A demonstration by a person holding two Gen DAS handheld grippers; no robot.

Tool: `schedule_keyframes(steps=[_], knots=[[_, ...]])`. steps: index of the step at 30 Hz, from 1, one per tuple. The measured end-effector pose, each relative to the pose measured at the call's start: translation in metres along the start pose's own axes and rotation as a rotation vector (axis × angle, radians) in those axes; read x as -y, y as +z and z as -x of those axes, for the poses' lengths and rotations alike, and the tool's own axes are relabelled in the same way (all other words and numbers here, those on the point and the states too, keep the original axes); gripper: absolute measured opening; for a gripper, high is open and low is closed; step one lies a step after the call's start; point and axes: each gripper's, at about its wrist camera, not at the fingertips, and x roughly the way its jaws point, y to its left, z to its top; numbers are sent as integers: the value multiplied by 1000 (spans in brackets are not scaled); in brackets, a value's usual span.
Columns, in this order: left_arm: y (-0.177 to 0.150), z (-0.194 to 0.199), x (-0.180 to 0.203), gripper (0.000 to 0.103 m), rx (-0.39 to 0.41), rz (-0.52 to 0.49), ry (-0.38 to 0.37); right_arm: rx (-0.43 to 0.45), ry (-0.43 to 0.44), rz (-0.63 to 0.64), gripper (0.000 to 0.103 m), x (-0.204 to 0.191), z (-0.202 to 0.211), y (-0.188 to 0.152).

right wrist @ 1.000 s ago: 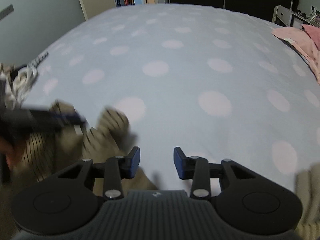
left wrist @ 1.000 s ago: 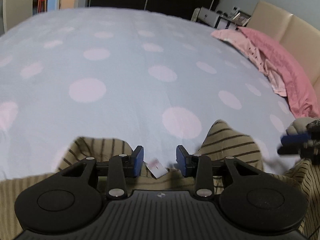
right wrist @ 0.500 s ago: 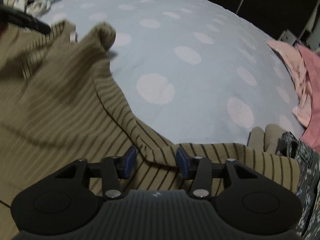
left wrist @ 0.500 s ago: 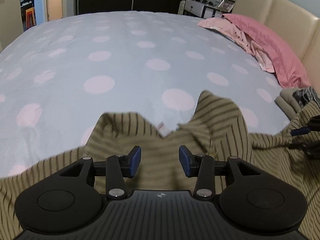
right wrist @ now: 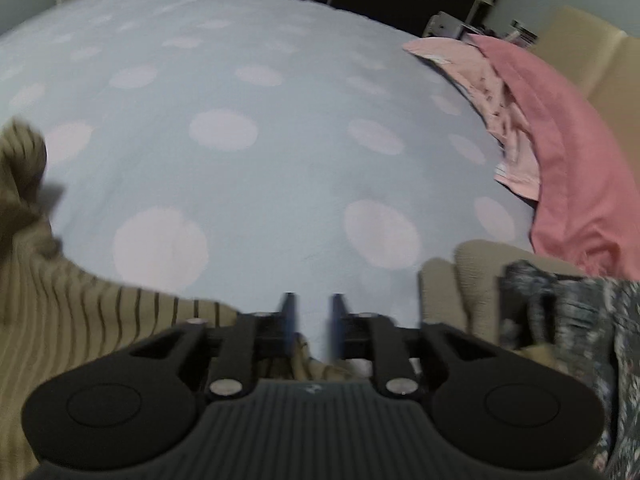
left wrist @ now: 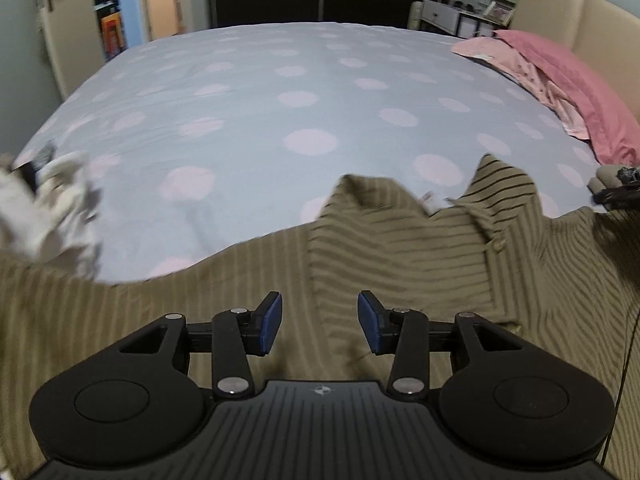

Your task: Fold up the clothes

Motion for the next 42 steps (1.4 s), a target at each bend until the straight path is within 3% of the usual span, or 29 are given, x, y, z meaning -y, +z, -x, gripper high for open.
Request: schedule_keyframes(steps=[10, 15, 21, 23, 25, 35, 42], knots=[[-39, 54, -30, 45, 5, 63, 32, 28, -2, -213, 46, 97, 103, -33], [-59, 76, -36, 45, 21, 104, 30, 11, 2, -331, 49, 111, 107, -48], [-64, 81, -43, 46, 39, 146, 33, 23, -6, -386, 40, 98, 85, -48], [-65, 83, -46, 46, 45, 161, 34, 19, -18, -385, 15, 94, 79, -46], [-66, 85, -48, 46, 51, 175, 34, 27, -28, -367, 1, 88, 80, -42], [-64, 83, -54, 46, 60, 199, 15, 37, 138, -304, 1, 27, 115, -2], [-61, 93, -57, 46, 84, 200, 2, 8, 242, -232, 2, -51, 95, 21]])
